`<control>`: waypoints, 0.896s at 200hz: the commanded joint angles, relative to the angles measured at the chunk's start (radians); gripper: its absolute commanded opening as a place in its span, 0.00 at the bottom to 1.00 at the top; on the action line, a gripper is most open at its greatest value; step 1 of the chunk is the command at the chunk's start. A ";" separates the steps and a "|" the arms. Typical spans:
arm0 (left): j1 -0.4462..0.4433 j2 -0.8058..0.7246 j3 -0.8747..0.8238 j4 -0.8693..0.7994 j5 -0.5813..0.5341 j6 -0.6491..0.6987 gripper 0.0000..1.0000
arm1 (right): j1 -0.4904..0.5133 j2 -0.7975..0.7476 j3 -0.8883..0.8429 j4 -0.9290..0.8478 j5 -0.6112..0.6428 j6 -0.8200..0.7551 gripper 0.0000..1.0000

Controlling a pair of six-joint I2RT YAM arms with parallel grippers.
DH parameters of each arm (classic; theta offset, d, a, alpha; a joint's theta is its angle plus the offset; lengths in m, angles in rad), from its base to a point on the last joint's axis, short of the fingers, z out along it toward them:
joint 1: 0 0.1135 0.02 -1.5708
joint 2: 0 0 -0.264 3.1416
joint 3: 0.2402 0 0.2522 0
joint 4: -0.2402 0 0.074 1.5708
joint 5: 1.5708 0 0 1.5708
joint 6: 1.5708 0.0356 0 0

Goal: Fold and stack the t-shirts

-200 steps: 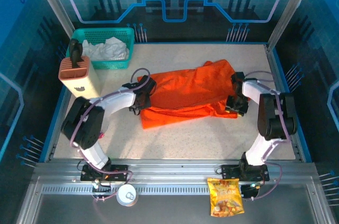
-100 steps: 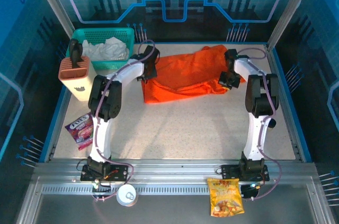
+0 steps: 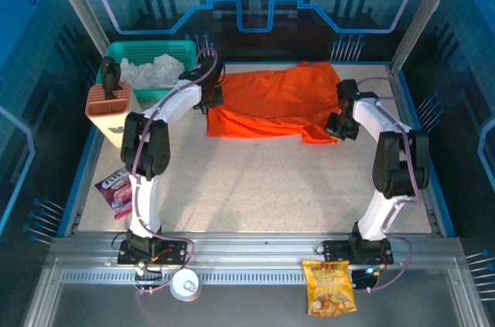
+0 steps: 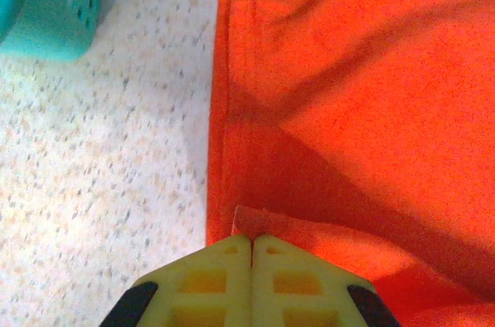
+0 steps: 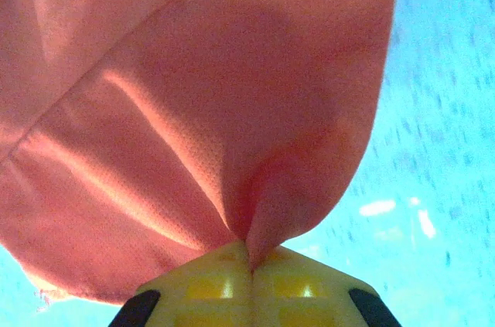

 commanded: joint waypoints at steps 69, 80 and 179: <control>-0.139 -0.416 -0.503 0.146 0.015 -0.061 0.00 | 0.092 -0.434 -0.500 -0.056 0.019 0.102 0.00; -0.160 -0.436 -0.569 0.163 0.000 -0.082 0.00 | 0.098 -0.465 -0.547 -0.050 0.014 0.124 0.00; -0.224 -0.702 -0.903 0.011 -0.157 -0.212 0.00 | 0.117 -0.551 -0.556 -0.183 0.127 0.172 0.00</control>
